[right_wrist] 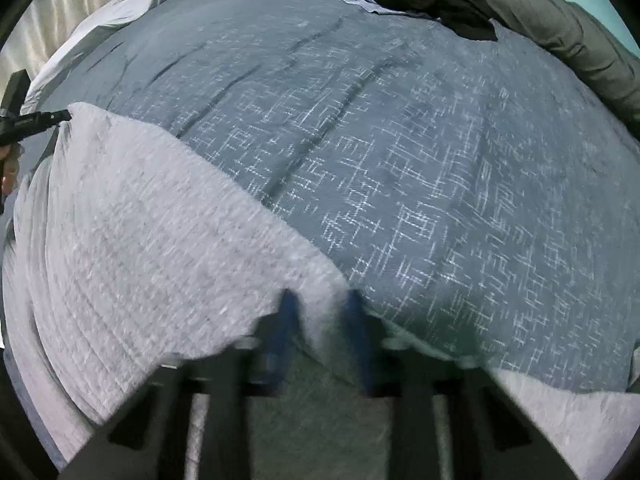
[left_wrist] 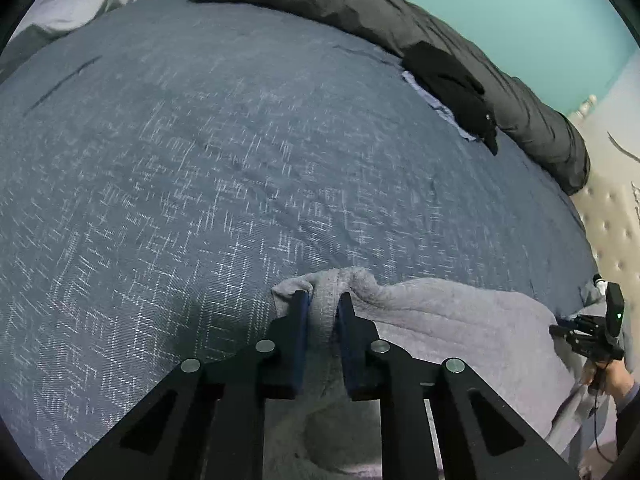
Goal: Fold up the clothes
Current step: 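Grasp the sweater edge with both grippers and pull it straight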
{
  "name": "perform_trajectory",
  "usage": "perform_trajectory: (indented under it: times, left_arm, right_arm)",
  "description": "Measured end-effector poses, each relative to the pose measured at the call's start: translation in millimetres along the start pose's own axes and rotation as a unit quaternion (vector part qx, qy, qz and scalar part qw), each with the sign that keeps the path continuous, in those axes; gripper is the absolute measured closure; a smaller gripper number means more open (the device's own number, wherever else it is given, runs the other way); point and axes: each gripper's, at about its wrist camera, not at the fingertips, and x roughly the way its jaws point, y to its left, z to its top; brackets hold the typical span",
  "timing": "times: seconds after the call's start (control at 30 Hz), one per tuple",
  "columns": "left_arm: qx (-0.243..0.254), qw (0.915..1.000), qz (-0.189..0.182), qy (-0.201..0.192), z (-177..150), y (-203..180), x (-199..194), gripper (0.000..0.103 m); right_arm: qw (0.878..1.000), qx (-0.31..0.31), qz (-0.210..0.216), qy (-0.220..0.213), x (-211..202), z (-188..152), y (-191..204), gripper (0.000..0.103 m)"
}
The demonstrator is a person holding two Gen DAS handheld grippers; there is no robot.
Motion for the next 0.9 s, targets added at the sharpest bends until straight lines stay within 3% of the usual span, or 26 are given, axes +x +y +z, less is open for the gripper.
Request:
perform_trajectory:
  times: [0.23,0.47,0.63,0.9]
  left_arm:
    - [0.007,0.9983,0.016,-0.055,18,-11,-42,0.091]
    - [-0.009,0.9968,0.017,-0.077,54,-18,-60,0.091]
    - [-0.018,0.9970,0.028,-0.070,76,-20,-49,0.091]
    - [-0.022,0.9985,0.046,-0.020,80,-9,16,0.091]
  right_arm:
    - [0.997,0.010,-0.038,-0.073,-45,15,-10,0.100]
    - [0.986,0.034,-0.096,-0.132,-84,71,-30,0.100]
    - [0.983,0.036,-0.126,-0.131,-78,107,-40,0.100]
    - [0.984,0.040,-0.154,-0.085,-6,128,-56,0.100]
